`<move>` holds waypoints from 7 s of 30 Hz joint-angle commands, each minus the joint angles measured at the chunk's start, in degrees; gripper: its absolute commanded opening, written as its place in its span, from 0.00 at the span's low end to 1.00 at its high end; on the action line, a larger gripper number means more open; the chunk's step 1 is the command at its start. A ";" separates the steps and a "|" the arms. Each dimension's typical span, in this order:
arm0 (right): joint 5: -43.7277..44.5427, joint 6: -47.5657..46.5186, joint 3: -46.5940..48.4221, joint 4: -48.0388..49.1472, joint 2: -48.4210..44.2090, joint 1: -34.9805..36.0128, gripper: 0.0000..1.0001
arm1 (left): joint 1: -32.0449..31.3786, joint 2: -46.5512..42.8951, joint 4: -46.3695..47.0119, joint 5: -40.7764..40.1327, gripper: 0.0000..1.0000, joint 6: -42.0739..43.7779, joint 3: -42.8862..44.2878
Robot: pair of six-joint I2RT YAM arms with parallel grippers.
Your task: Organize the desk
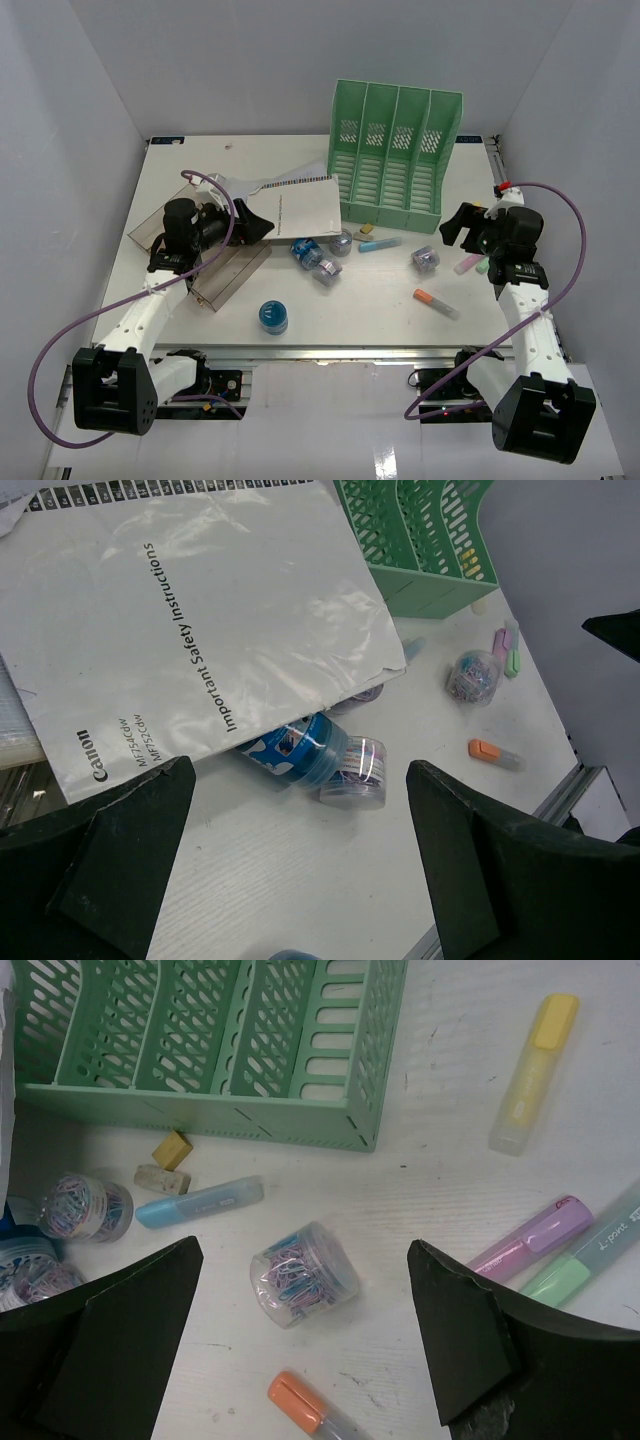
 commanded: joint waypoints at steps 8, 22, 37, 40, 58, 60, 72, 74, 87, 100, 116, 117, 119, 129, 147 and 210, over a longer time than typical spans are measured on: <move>-22.67 -14.62 -6.02 10.26 -2.99 -0.58 0.90 | -0.20 -1.37 1.21 1.02 0.98 0.20 0.04; -14.33 -58.41 6.72 -17.49 6.98 33.62 0.90 | -0.11 -1.86 -0.64 -2.12 0.98 -7.66 -2.44; -1.34 -79.00 28.05 -10.57 29.74 52.28 1.00 | 0.07 -18.33 -20.75 -15.39 0.98 -32.64 -5.07; -0.54 -81.54 30.53 -10.78 33.59 53.33 0.95 | 0.07 -19.67 -23.46 -16.83 0.98 -37.14 -5.23; 9.29 -82.48 33.11 -5.25 44.23 54.53 0.84 | 0.15 -17.24 -26.47 -17.71 0.98 -42.69 -3.89; 10.05 -82.02 33.77 -4.49 45.20 54.58 0.81 | 0.15 -16.83 -26.42 -17.86 0.97 -42.69 -3.69; 13.01 -77.81 31.26 3.84 46.57 54.58 0.59 | 0.15 -13.01 -25.76 -17.31 0.93 -45.77 -3.97; 12.84 -77.46 31.08 3.96 46.62 54.58 0.51 | 0.15 -12.21 -24.95 -16.85 0.93 -47.09 -4.44; 9.33 -70.09 28.97 4.16 41.71 54.54 0.32 | 0.15 -4.95 -20.57 -15.85 0.93 -51.17 -1.55; 4.37 -64.07 30.67 3.55 37.55 54.22 0.20 | -1.89 5.42 -10.37 -15.71 0.89 -54.51 1.07; -2.39 -59.17 31.20 1.27 34.00 53.62 0.15 | -5.85 15.59 -4.80 -20.61 0.65 -56.41 5.81; -2.84 -58.91 31.20 1.14 33.96 53.58 0.15 | -5.89 16.03 -4.40 -20.79 0.64 -56.72 5.90; -3.65 -58.48 31.12 0.93 33.86 53.56 0.15 | -6.07 16.85 -3.84 -20.94 0.61 -57.00 6.25; -6.57 -56.80 30.82 -0.03 32.99 53.65 0.15 | -6.99 19.28 -2.62 -20.95 0.37 -55.27 9.12; -16.57 -44.67 32.67 -0.32 25.55 44.10 0.84 | -7.05 13.26 4.65 -17.22 0.00 -27.63 15.51; -43.18 -28.48 -4.75 11.11 -7.36 0.74 0.93 | -18.95 44.03 7.80 -22.97 0.00 8.92 63.96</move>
